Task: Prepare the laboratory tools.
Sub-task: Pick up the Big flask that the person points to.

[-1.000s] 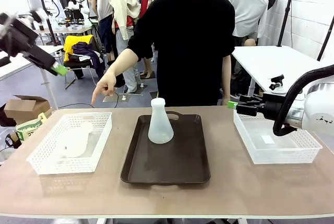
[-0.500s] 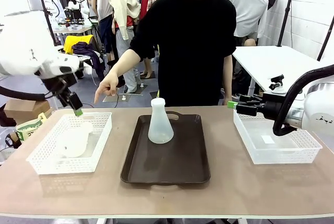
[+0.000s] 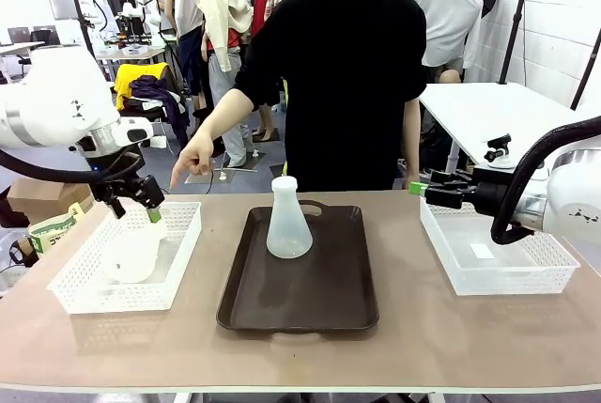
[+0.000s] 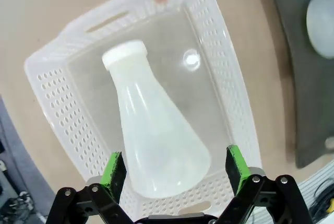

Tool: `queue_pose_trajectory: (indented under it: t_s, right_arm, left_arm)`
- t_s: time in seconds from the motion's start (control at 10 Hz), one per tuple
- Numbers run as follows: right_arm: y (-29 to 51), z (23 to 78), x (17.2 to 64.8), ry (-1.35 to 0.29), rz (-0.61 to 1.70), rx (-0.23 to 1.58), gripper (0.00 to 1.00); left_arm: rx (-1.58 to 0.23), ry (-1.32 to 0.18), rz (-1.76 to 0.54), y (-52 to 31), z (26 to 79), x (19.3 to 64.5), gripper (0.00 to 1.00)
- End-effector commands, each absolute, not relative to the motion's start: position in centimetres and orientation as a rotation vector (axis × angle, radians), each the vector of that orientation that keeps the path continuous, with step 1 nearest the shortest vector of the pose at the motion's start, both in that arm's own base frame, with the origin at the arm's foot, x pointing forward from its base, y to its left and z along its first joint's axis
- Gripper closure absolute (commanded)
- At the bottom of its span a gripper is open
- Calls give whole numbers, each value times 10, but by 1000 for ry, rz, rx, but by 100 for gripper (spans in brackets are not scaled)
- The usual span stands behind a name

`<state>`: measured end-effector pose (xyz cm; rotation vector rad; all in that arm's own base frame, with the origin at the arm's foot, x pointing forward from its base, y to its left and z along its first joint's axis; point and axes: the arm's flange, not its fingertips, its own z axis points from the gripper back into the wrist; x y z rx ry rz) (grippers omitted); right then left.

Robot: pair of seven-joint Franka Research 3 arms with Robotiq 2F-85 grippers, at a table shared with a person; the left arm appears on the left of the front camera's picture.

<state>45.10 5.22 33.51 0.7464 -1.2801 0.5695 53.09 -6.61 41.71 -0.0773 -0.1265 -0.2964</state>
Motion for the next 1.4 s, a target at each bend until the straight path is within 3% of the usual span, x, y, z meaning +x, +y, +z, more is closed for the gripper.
queue_pose_trajectory:
  t_s: [0.0, 0.6, 1.3]
  right_arm:
    - [52, 336, 452, -1269, 575, 739, 0]
    - [52, 336, 452, -1269, 575, 739, 0]
    - [52, 336, 452, -1269, 575, 739, 0]
  left_arm:
    - [-93, -223, -194, -68, 407, 546, 0]
    - [-11, -188, -122, -72, 367, 582, 0]
    - [-29, -137, -61, -65, 333, 595, 0]
